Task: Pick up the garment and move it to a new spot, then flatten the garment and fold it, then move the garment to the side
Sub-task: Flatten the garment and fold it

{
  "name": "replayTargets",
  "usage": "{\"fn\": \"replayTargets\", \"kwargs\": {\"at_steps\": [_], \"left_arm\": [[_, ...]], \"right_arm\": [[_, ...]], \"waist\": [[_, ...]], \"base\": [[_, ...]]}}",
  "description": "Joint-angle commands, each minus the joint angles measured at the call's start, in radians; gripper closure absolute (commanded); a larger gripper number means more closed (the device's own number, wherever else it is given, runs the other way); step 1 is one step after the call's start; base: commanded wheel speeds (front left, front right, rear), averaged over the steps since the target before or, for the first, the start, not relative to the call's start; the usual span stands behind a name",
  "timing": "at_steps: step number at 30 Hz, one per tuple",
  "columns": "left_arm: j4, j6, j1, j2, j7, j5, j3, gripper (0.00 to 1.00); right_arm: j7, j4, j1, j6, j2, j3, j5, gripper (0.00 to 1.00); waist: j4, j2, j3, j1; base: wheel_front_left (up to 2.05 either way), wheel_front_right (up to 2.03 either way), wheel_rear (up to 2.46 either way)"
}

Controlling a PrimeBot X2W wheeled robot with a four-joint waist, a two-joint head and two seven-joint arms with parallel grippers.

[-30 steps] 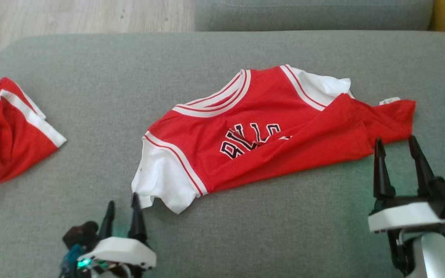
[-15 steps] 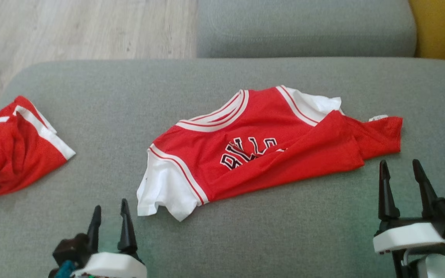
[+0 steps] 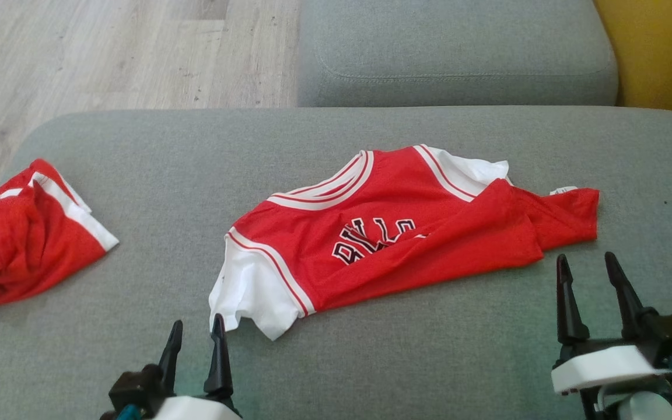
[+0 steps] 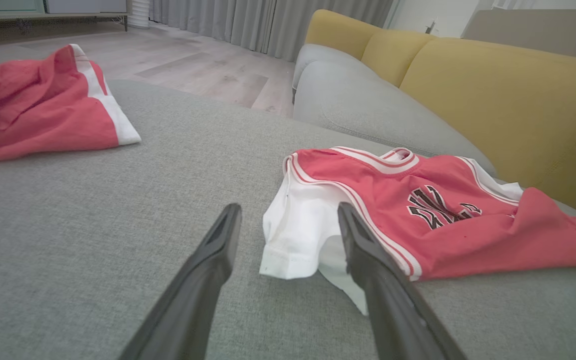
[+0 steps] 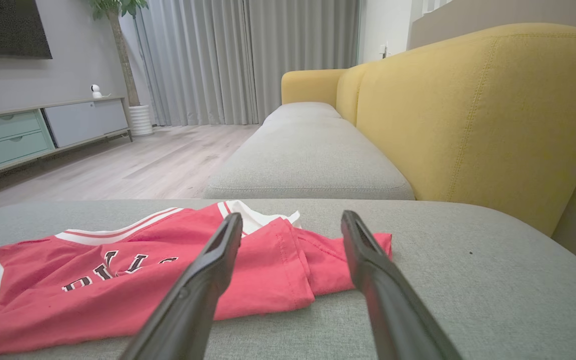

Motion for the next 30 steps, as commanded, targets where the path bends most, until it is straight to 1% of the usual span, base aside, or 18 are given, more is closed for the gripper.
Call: {"fn": "replayTargets", "kwargs": {"at_steps": [1,9,13,20,24,26,27,28,29,30], "left_arm": [[-0.028,0.0,-0.03,-0.004,-0.012,0.015,0.032,0.0],[-0.016,-0.003,-0.035,-0.008,-0.012,0.023,0.03,0.0],[0.012,-0.002,-0.051,-0.006,-0.005,0.028,0.02,0.0],[0.126,0.009,-0.139,0.008,0.023,0.032,0.024,0.0],[0.194,0.001,-0.196,0.009,0.019,0.025,0.03,0.0],[0.225,-0.012,-0.218,0.007,0.031,0.015,0.027,0.0],[0.238,-0.02,-0.227,0.005,0.037,0.009,0.024,0.21],[0.248,-0.029,-0.235,0.003,0.043,0.003,0.022,0.62],[0.256,-0.034,-0.244,0.002,0.044,-0.002,0.022,0.88],[0.261,-0.036,-0.251,0.001,0.042,-0.005,0.022,1.0]], "right_arm": [[-0.009,-0.025,-0.023,0.008,-0.006,0.031,0.007,0.0],[-0.009,-0.024,-0.028,0.008,-0.006,0.033,0.005,0.0],[-0.009,-0.027,-0.034,0.008,-0.006,0.037,0.003,0.0],[-0.009,-0.04,-0.072,0.008,-0.006,0.044,-0.012,0.0],[-0.009,-0.032,-0.098,0.008,-0.006,0.041,-0.024,0.0],[-0.009,-0.011,-0.111,0.008,-0.006,0.035,-0.032,0.0],[-0.009,0.005,-0.119,0.008,-0.006,0.03,-0.037,0.0],[-0.009,0.023,-0.128,0.008,-0.006,0.027,-0.041,0.0],[-0.009,0.043,-0.139,0.008,-0.006,0.024,-0.04,0.0],[-0.009,0.063,-0.151,0.008,-0.006,0.023,-0.037,0.0]], "waist": [[0.001,-0.0001,0.001,0.0],[0.002,-0.0001,0.011,0.0],[-0.004,-0.0001,0.03,0.0],[-0.027,-0.0001,0.107,0.0],[-0.04,-0.0001,0.151,0.0],[-0.044,-0.0001,0.171,0.0],[-0.046,-0.0001,0.179,0.0],[-0.047,-0.0001,0.187,0.0],[-0.046,-0.0001,0.194,0.0],[-0.045,-0.0001,0.2,0.0]], "base": [[0.0,0.0,0.0],[0.0,0.0,0.0],[0.0,0.0,0.0],[0.0,0.0,0.0],[0.0,0.0,0.0],[0.0,0.0,0.0],[0.0,0.0,0.0],[0.0,0.0,0.0],[0.0,0.0,0.0],[0.0,0.0,0.0]]}}
